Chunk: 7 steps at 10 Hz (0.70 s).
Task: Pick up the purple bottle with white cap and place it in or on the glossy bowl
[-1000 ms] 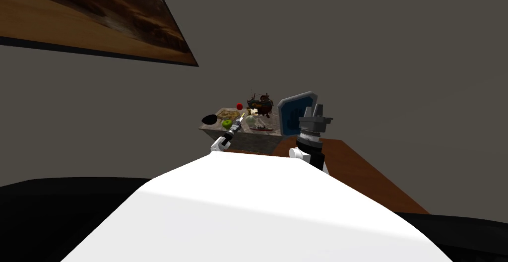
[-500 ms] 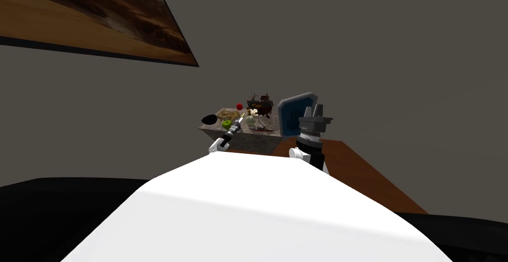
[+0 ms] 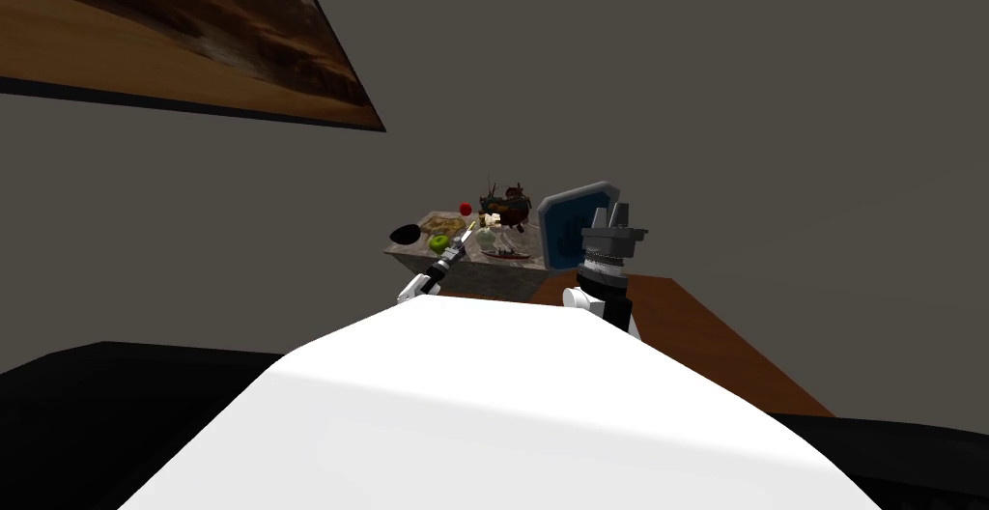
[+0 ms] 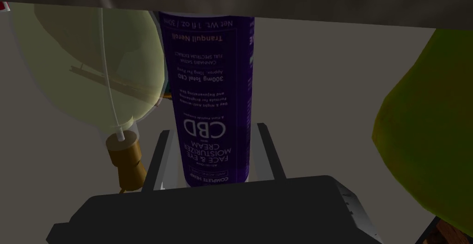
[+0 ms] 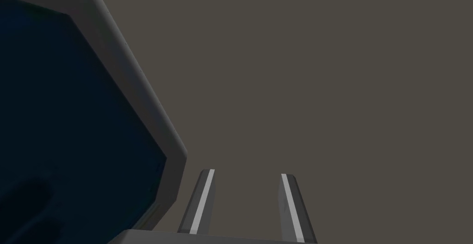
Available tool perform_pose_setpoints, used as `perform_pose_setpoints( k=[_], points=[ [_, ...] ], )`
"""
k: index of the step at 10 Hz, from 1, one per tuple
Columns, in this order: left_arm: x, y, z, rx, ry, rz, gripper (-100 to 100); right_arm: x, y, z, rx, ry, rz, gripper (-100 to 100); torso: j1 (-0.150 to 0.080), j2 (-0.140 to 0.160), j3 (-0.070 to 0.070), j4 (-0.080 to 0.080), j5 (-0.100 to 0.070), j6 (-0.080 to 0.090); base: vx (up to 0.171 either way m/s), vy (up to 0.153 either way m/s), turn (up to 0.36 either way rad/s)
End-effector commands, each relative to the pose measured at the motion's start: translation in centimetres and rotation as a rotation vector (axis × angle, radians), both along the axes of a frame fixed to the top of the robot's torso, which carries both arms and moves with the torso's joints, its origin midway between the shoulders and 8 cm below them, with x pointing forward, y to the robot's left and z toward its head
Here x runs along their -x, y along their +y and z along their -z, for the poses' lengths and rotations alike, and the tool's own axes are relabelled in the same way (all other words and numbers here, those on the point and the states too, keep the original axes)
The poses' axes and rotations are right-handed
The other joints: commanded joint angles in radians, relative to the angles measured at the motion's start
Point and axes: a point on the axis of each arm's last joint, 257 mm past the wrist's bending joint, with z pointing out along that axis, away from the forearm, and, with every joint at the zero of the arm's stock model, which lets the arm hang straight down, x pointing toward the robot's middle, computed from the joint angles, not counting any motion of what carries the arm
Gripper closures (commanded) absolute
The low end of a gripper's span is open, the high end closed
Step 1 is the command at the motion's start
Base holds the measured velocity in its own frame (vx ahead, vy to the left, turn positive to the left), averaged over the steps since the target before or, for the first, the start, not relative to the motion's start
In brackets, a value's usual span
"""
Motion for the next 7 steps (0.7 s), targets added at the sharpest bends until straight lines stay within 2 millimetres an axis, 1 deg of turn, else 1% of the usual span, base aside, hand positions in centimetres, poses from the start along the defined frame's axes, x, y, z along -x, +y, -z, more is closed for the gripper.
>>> perform_pose_setpoints(
  k=[1,2,3,5,6,7],
  points=[
    [0.0,0.0,0.0,0.0,0.0,0.0,0,0.0,0.0,0.0,0.0,0.0,0.0,0,0.0,0.0,0.0,0.0,0.0,0.0,0.0,0.0,0.0],
    [0.2,0.6,0.7,0.006,0.023,-0.019,100,0.0,0.0,0.0,0.0,0.0,0.0,0,0.001,0.001,0.0,0.0,0.0,0.0,-0.077,-0.04,0.038],
    [0.3,0.9,0.9,0.006,0.028,-0.026,100,0.0,0.0,0.0,0.0,0.0,0.0,0,0.0,0.006,0.002,-0.002,0.001,-0.002,-0.138,-0.031,0.043],
    [0.3,2.6,1.2,0.005,0.052,-0.058,100,0.0,0.0,0.0,0.0,0.0,0.0,0,0.005,0.016,0.004,-0.008,0.006,-0.006,-0.172,0.016,0.046],
    [0.0,4.4,0.9,0.0,0.063,-0.084,100,0.0,0.0,0.0,0.0,0.0,0.0,0,0.011,0.018,0.004,-0.01,0.008,-0.009,-0.156,0.153,0.044],
    [-0.1,5.0,0.7,-0.002,0.065,-0.092,100,0.0,0.0,0.0,0.0,0.0,0.0,0,0.022,0.018,0.004,-0.01,0.009,-0.011,-0.106,0.194,0.038]
  ],
)
